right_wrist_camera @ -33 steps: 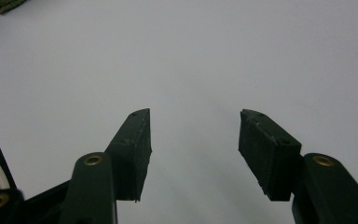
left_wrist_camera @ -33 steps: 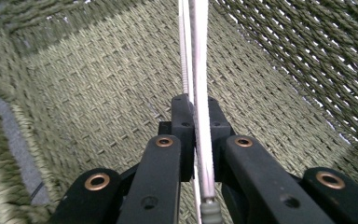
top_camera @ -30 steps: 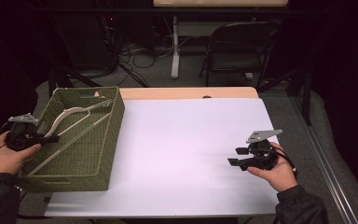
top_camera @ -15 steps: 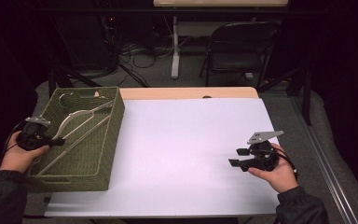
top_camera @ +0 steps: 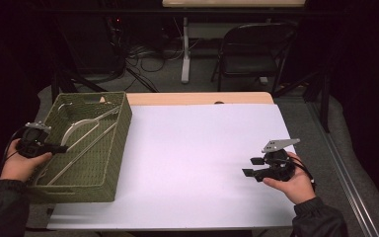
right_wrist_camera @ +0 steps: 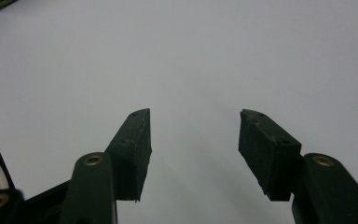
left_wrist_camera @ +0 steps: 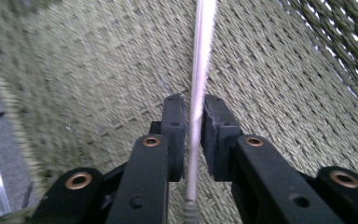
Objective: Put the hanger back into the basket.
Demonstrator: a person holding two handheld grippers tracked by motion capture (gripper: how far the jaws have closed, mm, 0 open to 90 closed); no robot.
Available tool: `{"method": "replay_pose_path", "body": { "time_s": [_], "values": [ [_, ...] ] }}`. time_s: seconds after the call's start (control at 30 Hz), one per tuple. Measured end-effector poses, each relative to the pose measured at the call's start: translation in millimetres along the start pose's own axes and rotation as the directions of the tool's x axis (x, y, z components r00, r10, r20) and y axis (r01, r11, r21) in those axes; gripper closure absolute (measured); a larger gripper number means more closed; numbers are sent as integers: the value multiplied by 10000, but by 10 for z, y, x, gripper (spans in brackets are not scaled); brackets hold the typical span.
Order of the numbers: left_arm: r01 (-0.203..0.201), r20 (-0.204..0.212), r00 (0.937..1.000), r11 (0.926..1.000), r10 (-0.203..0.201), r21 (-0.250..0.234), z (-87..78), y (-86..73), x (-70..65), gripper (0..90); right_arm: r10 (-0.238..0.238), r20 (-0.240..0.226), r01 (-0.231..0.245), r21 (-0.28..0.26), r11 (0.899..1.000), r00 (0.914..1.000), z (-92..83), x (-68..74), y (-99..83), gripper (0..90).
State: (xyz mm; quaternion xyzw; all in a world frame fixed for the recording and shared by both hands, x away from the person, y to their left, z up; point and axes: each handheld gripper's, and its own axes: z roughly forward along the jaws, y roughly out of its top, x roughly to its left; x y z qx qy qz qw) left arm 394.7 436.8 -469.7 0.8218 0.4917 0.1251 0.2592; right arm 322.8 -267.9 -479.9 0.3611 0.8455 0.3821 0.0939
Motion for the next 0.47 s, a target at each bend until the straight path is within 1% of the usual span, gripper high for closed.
{"method": "replay_pose_path", "body": {
  "time_s": [0.07,0.1,0.13,0.17,0.2,0.23,0.27,0.3,0.37,0.4,0.43,0.47],
  "values": [
    [-22,-297,9996,9998,16,-198,-49,5,-3,718,4,11,-4,7,10000,10000,1,-1,-2,434],
    [2,-493,9988,9995,-18,-313,-79,5,-6,658,2,10,-2,-11,10000,10000,0,-2,-4,434],
    [62,-724,9973,9991,-93,-429,-115,0,-5,611,4,21,-4,-19,10000,10000,0,-4,-6,434],
    [194,-852,9961,9981,-244,-588,-160,-11,5,580,8,46,-8,-2,10000,10000,-3,-4,-8,434],
    [364,-942,9946,9962,-438,-788,-210,-26,10,556,10,55,-10,8,10000,10000,-8,-3,-10,434],
    [444,-1017,9933,9941,-545,-993,-266,-39,4,509,29,40,-29,-69,10000,10000,-8,-2,-14,434],
    [418,-1139,9919,9917,-558,-1217,-330,-53,-11,479,-10,46,11,-63,10000,10000,-13,-3,-18,434],
    [414,-1237,9906,9899,-584,-1358,-401,-66,-38,470,11,113,-10,-81,10000,9999,-19,4,-22,434],
    [387,-1355,9887,9827,-639,-1809,-530,-100,-129,437,-47,184,47,-5,10000,9998,-48,20,-21,434],
    [387,-1355,9887,9827,-639,-1809,-530,-100,-129,428,-47,184,47,-5,10000,9998,-48,20,-21,434],
    [210,-1189,9917,9747,-485,-2226,-632,-141,-258,419,-80,276,87,-256,9996,9996,-73,50,-21,433],
    [210,-1189,9917,9747,-485,-2226,-632,-141,-258,416,-80,276,87,-256,9996,9996,-73,50,-21,433]
  ]
}}
